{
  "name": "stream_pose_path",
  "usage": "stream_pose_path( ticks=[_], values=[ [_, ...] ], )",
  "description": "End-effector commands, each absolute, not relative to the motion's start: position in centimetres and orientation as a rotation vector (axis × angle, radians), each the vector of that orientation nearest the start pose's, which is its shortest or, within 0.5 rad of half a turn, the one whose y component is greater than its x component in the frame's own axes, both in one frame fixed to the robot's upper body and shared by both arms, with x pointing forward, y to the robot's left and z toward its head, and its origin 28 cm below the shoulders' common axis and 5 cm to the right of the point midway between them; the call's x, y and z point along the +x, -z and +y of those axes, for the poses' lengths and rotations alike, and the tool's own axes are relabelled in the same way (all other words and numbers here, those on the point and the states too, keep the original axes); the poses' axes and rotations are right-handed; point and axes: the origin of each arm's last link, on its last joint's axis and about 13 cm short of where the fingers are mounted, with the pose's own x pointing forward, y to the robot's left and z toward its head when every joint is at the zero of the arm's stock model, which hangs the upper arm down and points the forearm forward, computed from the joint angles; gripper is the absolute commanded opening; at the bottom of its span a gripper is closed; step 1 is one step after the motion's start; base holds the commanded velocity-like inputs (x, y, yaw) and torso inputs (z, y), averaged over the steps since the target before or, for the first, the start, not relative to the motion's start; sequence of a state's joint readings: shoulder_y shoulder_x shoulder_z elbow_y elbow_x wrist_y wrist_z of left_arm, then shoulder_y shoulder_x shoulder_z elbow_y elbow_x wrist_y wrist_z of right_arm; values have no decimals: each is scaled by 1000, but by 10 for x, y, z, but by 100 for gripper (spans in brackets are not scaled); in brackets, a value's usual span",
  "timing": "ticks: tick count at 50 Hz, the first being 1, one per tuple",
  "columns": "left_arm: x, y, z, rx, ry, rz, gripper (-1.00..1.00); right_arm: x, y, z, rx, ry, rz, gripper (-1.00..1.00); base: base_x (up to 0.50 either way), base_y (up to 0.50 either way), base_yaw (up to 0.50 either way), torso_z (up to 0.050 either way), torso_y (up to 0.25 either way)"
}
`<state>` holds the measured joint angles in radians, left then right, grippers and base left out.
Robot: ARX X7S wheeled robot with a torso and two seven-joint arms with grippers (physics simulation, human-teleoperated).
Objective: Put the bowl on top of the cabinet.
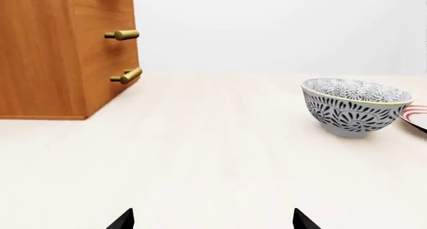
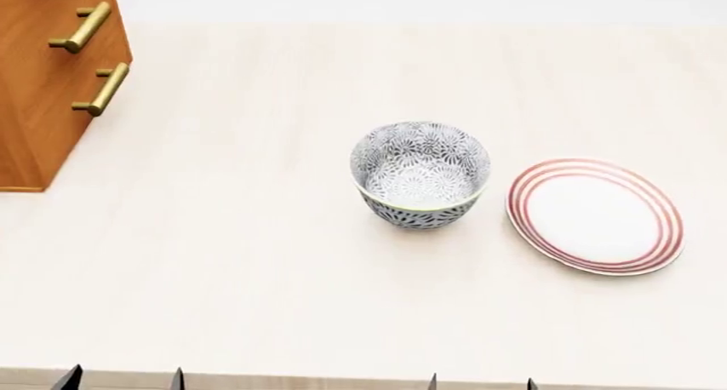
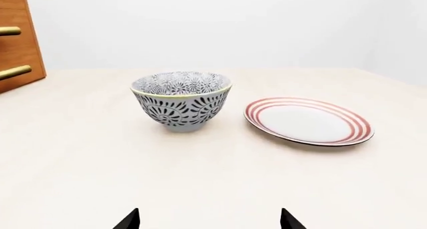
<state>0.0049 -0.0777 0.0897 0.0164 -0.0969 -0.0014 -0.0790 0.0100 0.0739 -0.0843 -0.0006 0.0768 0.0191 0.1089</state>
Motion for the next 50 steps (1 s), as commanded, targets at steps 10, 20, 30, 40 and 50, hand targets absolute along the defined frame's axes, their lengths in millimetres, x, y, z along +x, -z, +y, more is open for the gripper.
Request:
stream_pose_path(
  ticks=[10, 20, 30, 40, 50],
  values=[
    [209, -15, 206, -21, 10, -7, 100, 212, -13, -96, -8, 36, 16, 100, 0, 500, 0, 0, 0],
    [209, -15, 206, -23, 9, -9, 100, 212, -13, -96, -8, 32, 15, 100, 0, 500, 0, 0, 0],
    [209, -15, 205, -22, 6, -7, 100, 213, -13, -96, 4, 35, 17, 100, 0, 342, 0, 0, 0],
    [209, -16, 205, -22, 3, -9, 100, 211, -18, -97, 38, 70, 26, 100, 0, 0, 0, 0, 0],
    [187, -40, 205, -7, 2, -89, 100, 189, -46, -89, 4, 121, 14, 100, 0, 0, 0, 0, 0]
  ],
)
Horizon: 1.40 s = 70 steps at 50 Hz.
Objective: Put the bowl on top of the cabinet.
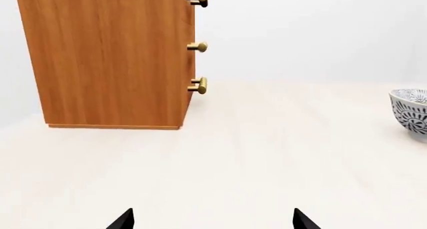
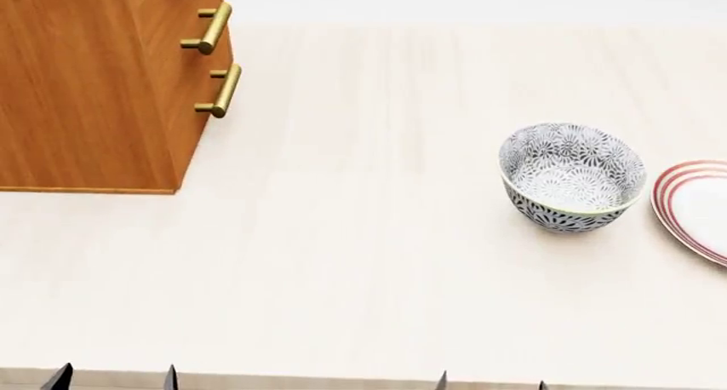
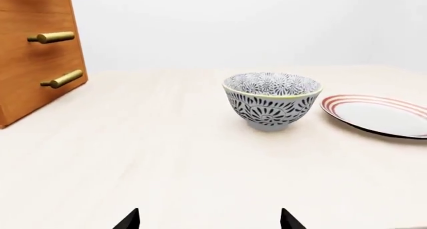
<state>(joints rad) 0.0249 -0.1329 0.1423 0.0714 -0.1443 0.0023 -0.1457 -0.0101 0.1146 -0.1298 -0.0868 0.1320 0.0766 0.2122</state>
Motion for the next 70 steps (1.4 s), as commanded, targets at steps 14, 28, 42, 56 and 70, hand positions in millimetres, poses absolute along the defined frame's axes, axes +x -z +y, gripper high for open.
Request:
stream_pose_path(
  ticks=[14, 28, 42, 56, 70],
  values=[
    [150, -79, 202, -65, -27, -166, 100, 140, -77, -87, 3, 248, -259, 100, 0, 0, 0, 0, 0],
    [147, -77, 207, -19, -27, -289, 100, 139, -74, -84, -50, 262, -301, 100, 0, 0, 0, 0, 0],
    [144, -75, 211, -61, 16, -328, 100, 140, -73, -84, -53, 250, -299, 100, 0, 0, 0, 13, 0],
    [145, -74, 211, -61, 17, -320, 100, 140, -72, -84, -53, 253, -300, 100, 0, 0, 0, 50, 0],
    [145, -73, 210, -60, 23, -320, 100, 139, -73, -84, -56, 250, -302, 100, 0, 0, 0, 50, 0]
  ],
)
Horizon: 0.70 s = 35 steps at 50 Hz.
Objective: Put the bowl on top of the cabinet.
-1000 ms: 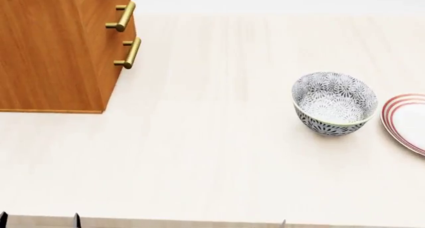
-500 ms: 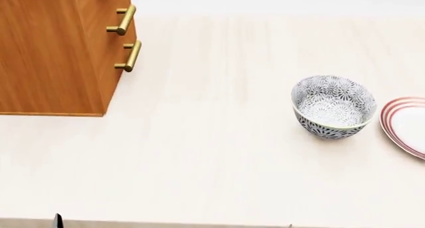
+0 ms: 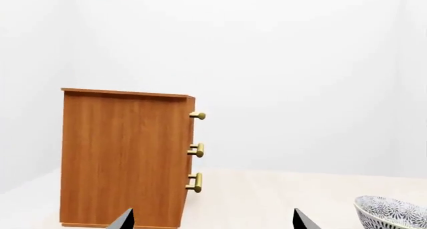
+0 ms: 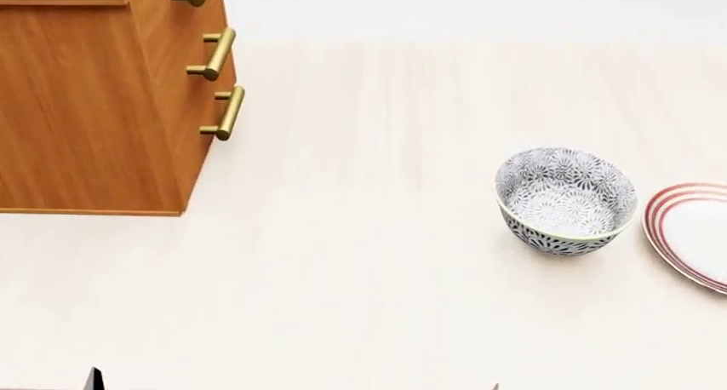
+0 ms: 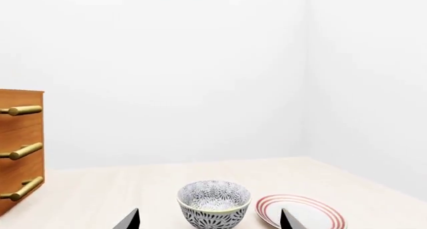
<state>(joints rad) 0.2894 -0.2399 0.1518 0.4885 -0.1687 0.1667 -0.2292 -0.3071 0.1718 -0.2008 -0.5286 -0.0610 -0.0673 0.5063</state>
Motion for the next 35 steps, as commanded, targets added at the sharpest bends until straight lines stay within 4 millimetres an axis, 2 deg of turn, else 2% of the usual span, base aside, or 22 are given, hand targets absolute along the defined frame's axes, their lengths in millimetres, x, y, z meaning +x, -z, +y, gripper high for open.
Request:
stream_pose_path(
  ticks=[1, 12, 19, 35],
  values=[
    [145, -74, 210, -61, 22, -319, 100, 139, -73, -84, -57, 248, -303, 100, 0, 0, 0, 50, 0],
    [149, -73, 209, -33, -5, -276, 100, 139, -72, -84, -64, 239, -300, 100, 0, 0, 0, 48, 0],
    [149, -73, 209, -39, -1, -294, 100, 140, -72, -83, -71, 233, -297, 100, 58, 0, 0, 0, 0],
    [149, -72, 209, -36, -3, -294, 100, 140, -71, -83, -80, 230, -299, 100, 223, 0, 0, 0, 0]
  ],
)
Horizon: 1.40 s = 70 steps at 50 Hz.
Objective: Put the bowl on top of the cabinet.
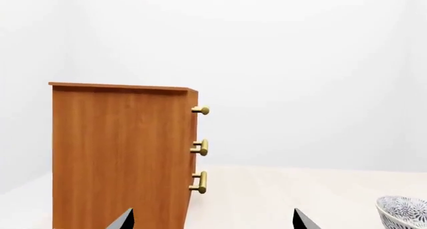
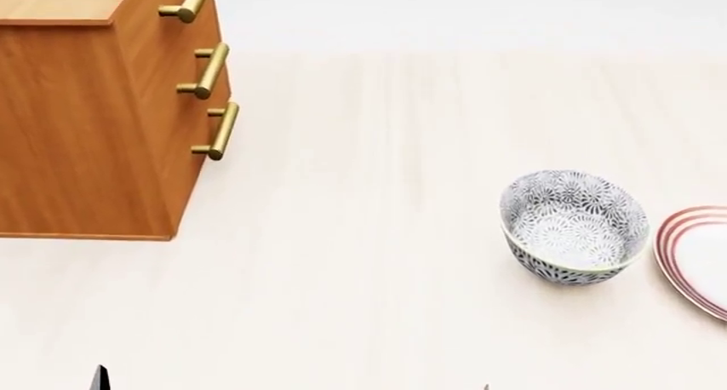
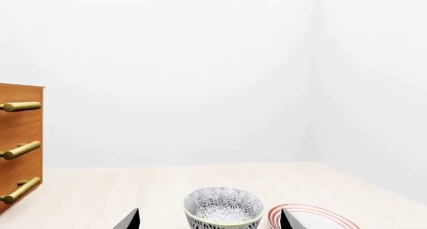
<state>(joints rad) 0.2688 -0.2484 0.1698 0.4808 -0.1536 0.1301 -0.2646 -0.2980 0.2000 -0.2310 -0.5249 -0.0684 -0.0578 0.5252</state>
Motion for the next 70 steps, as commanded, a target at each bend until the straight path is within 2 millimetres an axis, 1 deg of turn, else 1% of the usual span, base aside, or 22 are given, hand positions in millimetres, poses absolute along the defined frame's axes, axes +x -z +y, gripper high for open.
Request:
stream_pose_path(
  ticks=[1, 70],
  values=[
    [149, -72, 209, -36, -3, -293, 100, 140, -71, -83, -80, 230, -299, 100, 230, 0, 0, 0, 0],
    [150, -72, 209, -47, 0, -289, 100, 141, -70, -83, -90, 231, -291, 100, 230, 0, 0, 0, 0]
  ],
)
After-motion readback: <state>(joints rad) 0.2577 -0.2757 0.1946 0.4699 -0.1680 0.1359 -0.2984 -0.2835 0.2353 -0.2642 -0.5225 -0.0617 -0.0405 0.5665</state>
